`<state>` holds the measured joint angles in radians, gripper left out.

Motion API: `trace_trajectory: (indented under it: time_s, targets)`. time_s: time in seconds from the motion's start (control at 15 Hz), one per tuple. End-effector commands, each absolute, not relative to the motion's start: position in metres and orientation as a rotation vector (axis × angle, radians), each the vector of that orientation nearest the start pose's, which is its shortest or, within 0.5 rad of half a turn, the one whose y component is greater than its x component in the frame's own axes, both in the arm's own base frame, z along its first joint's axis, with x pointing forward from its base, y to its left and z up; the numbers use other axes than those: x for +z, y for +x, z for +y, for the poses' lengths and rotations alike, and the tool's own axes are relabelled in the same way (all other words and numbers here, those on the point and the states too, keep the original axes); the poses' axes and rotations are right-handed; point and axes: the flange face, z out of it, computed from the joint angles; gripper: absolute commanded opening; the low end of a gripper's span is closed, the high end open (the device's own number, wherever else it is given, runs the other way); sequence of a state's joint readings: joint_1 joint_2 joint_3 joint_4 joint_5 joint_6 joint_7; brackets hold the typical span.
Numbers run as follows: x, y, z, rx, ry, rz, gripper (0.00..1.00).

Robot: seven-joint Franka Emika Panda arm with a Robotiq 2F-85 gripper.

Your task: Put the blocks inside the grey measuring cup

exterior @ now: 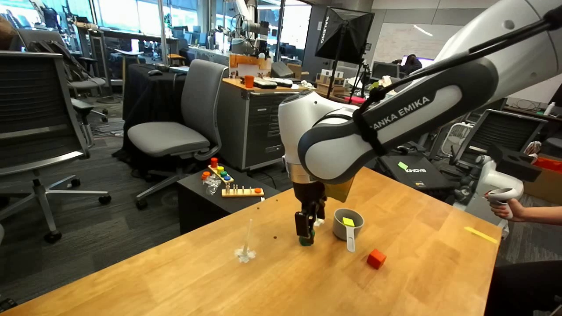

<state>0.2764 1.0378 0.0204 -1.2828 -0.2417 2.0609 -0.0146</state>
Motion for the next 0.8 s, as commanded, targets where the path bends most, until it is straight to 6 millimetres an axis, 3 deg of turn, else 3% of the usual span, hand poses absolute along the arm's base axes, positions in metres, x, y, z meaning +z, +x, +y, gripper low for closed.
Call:
trace_trajectory:
  time_s: [0.0,0.47,0.53,0.6,0.73]
  targets:
    - [0.086,0.7,0.197,0.389,-3.265,-0.8,1.0]
    - [0.073,0.709,0.2,0.388,-3.262,-0.818,1.0]
    - [0.073,0.711,0.201,0.378,-3.264,-0.82,0.75]
    - [0.072,0.712,0.2,0.376,-3.263,-0.814,0.73]
    - [0.072,0.714,0.199,0.377,-3.261,-0.798,0.59]
